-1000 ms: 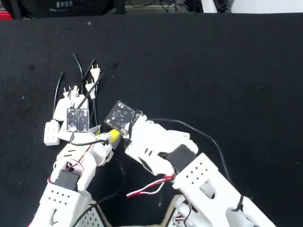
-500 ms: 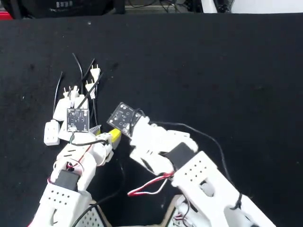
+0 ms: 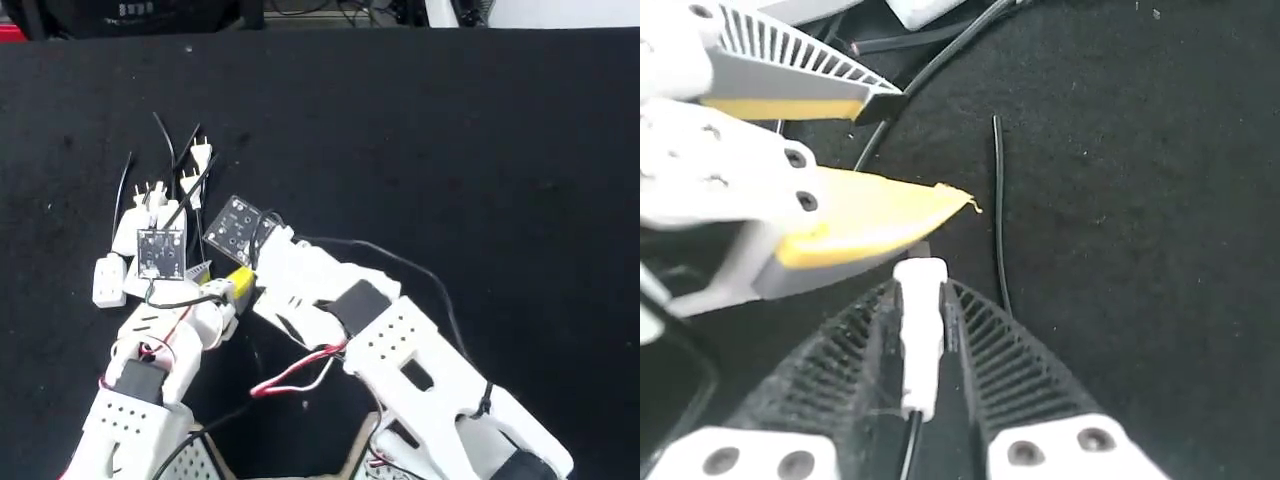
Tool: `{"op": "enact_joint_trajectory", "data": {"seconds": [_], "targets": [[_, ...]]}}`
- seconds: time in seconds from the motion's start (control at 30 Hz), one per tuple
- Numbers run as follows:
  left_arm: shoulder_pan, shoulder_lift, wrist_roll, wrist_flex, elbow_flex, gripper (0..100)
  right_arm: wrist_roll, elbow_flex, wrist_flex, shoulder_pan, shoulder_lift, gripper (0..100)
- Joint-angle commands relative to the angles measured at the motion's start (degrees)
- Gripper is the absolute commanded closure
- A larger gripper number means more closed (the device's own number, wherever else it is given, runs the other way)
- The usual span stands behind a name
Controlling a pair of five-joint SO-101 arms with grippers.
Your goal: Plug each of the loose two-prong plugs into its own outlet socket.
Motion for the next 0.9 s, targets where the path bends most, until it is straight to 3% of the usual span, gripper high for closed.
{"op": "enact_joint_trajectory", "data": {"seconds": [0.0,0.23,0.63,0.77,0.87], "targets": [[0.5,-0.2,-0.2,0.2,-0.8,78,-0.4,-4.7,0.0,-1.2,0.0,98.8],[0.4,-0.2,-0.2,0.2,-0.9,78,-0.4,-3.8,1.0,-0.4,0.0,98.8],[0.3,-0.2,-0.2,0.2,-1.0,78,-0.6,-9.7,21.8,23.2,0.0,98.8],[0.3,-0.2,-0.2,0.2,-1.0,78,-8.5,-9.7,23.5,27.6,0.1,98.7],[0.1,-0.2,-0.2,0.2,-1.0,78,-10.3,-8.1,23.6,28.1,0.1,98.7]]}}
